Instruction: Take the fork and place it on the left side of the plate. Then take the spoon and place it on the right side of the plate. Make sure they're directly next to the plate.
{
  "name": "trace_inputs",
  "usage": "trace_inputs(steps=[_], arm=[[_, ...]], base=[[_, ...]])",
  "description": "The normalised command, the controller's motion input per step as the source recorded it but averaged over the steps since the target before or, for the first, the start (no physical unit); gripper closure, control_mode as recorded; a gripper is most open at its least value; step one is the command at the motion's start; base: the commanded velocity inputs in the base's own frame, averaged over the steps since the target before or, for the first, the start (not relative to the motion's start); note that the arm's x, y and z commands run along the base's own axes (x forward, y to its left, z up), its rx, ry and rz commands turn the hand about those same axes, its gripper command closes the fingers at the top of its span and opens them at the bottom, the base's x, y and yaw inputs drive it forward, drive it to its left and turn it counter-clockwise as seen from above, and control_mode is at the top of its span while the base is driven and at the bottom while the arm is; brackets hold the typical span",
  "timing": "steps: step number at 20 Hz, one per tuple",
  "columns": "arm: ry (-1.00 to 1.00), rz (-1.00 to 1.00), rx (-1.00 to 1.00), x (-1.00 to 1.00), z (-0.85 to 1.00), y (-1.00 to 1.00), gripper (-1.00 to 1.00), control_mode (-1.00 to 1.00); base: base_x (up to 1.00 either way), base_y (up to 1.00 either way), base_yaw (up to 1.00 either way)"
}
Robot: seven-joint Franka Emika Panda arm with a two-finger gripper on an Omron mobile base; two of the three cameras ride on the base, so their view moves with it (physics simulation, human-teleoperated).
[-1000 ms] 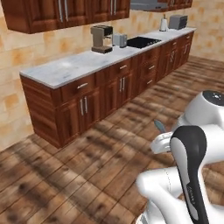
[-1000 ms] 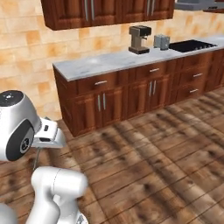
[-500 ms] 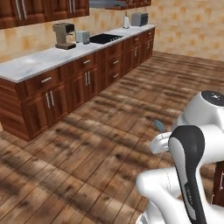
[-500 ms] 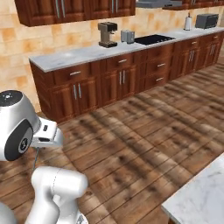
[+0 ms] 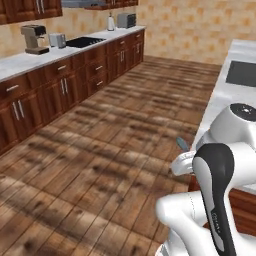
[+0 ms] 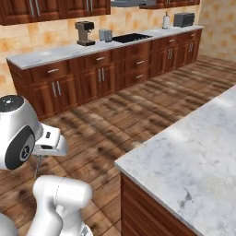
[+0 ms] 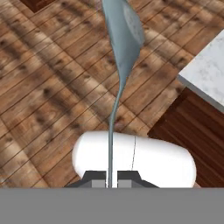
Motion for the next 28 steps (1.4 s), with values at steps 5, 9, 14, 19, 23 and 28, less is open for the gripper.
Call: trace_inputs(steps=[5, 9, 14, 19, 23, 28], arm=[[0.0, 0.0, 0.0, 0.0, 0.0, 0.0, 1.0, 1.0], [0.0, 0.0, 0.0, 0.0, 0.0, 0.0, 1.0, 1.0], [0.0, 0.0, 0.0, 0.0, 0.0, 0.0, 1.0, 1.0], [0.0, 0.0, 0.0, 0.0, 0.0, 0.0, 1.0, 1.0], [0.0, 0.0, 0.0, 0.0, 0.0, 0.0, 1.0, 1.0], [0.0, 0.0, 0.0, 0.0, 0.0, 0.0, 1.0, 1.0]], base=[[-1.0, -1.0, -0.1], [-1.0, -0.93, -0.05], [-1.0, -0.96, -0.04], [-1.0, -1.0, -0.02], [-1.0, -1.0, -0.01], [-0.99, -1.0, -0.02]])
